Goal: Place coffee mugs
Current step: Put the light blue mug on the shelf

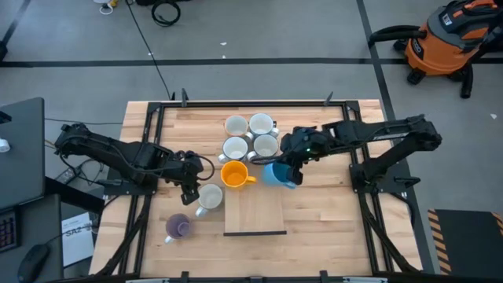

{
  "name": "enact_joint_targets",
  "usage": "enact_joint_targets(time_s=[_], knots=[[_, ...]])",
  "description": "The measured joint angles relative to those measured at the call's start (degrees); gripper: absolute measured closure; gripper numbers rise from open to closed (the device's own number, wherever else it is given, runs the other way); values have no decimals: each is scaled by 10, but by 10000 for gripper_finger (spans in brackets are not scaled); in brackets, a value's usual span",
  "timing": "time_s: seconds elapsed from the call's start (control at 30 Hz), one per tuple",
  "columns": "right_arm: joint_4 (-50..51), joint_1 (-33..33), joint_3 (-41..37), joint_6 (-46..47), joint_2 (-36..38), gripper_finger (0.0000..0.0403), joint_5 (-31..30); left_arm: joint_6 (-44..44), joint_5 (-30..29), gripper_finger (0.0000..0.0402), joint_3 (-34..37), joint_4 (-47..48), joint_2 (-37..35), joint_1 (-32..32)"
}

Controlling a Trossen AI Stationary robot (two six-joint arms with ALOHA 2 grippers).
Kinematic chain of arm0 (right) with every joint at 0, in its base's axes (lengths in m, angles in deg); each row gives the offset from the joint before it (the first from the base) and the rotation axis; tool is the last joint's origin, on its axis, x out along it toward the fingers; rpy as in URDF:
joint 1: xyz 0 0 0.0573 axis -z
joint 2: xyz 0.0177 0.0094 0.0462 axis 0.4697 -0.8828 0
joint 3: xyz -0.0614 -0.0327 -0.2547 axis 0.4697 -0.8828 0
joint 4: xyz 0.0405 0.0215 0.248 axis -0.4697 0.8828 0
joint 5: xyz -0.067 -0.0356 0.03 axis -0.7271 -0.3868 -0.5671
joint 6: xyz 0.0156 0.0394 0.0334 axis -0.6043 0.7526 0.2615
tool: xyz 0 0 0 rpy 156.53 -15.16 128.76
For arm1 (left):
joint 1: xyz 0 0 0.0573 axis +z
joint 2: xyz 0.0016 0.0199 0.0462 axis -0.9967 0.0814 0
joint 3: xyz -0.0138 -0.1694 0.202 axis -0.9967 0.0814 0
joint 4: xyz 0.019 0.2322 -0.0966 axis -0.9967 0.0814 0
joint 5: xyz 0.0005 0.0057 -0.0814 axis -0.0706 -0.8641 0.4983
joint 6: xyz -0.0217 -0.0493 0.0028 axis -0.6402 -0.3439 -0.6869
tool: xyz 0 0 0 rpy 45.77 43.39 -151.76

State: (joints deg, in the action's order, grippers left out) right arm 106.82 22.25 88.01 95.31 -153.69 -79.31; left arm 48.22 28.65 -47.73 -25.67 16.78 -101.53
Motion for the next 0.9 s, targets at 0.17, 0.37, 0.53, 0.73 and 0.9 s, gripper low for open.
enact_joint_targets(time_s=[0.17,0.37,0.53,0.73,0.9], knots=[[0,0,0,-15,-25,365,0,0,0,283,0,0,0,0],[0,0,0,-21,-41,365,-1,0,0,283,0,-5,0,0],[-5,0,0,-31,-54,364,0,0,0,283,0,-8,0,0],[-11,0,2,-44,-60,358,0,0,0,283,0,-8,0,0],[-18,0,0,-46,-56,355,0,0,0,283,0,-8,0,0]])
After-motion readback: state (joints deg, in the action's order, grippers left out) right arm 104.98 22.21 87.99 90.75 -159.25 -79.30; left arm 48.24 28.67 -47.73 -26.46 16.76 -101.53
